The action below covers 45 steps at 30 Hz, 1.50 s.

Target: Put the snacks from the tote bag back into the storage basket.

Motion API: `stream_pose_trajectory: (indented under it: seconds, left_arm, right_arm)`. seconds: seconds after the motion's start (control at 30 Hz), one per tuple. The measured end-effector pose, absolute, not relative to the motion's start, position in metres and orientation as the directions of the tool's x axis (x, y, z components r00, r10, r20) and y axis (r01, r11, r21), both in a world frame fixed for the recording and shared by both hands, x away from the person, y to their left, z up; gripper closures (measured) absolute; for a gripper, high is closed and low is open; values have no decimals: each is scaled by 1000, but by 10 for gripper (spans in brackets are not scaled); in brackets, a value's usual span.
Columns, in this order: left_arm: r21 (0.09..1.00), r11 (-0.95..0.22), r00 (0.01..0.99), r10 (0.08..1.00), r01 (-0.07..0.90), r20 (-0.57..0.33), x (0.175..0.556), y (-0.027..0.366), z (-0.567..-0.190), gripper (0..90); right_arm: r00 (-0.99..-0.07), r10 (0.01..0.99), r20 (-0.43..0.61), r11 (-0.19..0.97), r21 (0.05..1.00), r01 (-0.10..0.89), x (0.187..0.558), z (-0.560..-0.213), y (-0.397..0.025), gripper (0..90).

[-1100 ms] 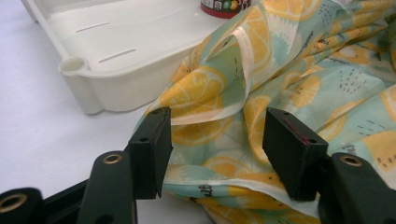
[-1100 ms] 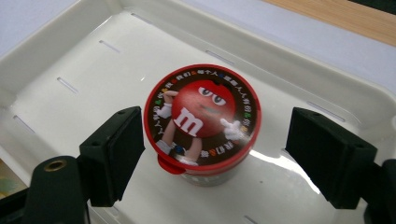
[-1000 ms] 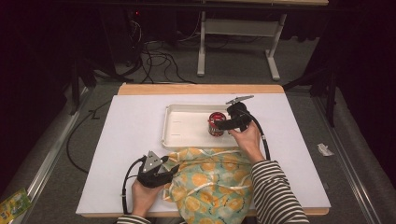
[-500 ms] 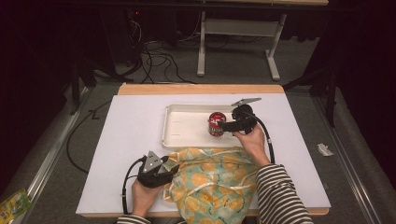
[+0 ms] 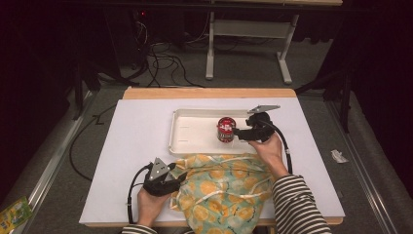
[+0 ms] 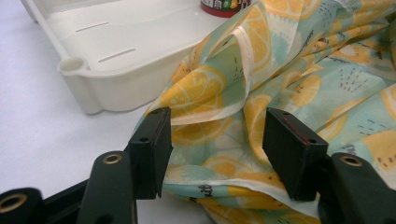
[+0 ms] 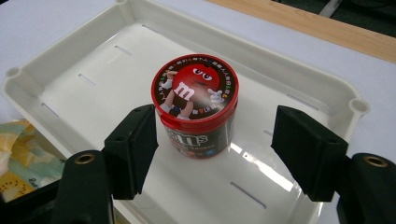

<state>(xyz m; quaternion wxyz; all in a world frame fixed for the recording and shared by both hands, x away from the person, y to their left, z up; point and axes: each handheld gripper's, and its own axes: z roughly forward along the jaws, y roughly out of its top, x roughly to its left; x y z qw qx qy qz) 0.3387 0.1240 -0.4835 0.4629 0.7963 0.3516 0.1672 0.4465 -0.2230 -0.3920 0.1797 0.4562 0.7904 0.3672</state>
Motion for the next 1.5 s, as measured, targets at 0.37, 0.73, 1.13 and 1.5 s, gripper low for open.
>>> stream_pose_trajectory:
  seconds: [0.37,0.73,1.13,1.5]
  left_arm:
    - [854,-325,697,715,406,-59,339,124,-483,428]
    - [854,-326,697,714,406,-59,339,124,-483,428]
    - [853,-326,696,715,407,-59,339,123,-484,424]
    - [852,-326,695,716,409,-59,339,123,-484,424]
  right_arm:
    - [-521,853,44,306,766,566,436,-388,-228,353]
    - [-527,849,45,302,777,552,428,-382,-231,367]
    - [-532,845,54,292,787,543,419,-378,-240,371]
    - [-533,845,40,301,788,536,409,-374,-247,376]
